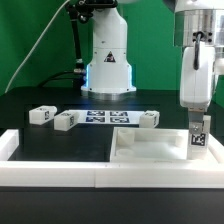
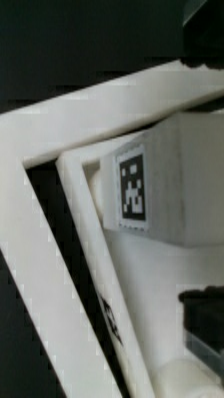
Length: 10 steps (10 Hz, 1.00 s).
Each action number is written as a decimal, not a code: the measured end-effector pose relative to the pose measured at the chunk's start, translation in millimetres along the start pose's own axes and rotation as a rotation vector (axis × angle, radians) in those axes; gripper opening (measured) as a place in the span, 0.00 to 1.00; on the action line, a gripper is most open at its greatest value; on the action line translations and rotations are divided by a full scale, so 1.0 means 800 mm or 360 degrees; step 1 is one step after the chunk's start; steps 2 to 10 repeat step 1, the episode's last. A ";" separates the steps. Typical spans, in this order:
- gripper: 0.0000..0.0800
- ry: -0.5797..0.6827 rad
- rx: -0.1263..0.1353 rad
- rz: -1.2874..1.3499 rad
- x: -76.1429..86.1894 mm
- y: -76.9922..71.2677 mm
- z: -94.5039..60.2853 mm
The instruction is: Assemble one leg
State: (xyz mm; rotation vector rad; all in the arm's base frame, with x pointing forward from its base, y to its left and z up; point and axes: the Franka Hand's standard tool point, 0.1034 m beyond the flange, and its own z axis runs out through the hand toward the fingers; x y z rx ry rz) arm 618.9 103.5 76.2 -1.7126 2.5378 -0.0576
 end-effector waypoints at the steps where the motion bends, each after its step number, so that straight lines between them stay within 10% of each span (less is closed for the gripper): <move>1: 0.80 0.0000 0.0000 0.0000 0.000 0.000 0.000; 10: 0.80 0.0000 0.0000 0.0000 0.000 0.000 0.000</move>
Offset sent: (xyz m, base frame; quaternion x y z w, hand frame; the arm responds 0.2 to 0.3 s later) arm 0.0000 0.0000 0.0000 0.0000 0.0000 0.0000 1.0000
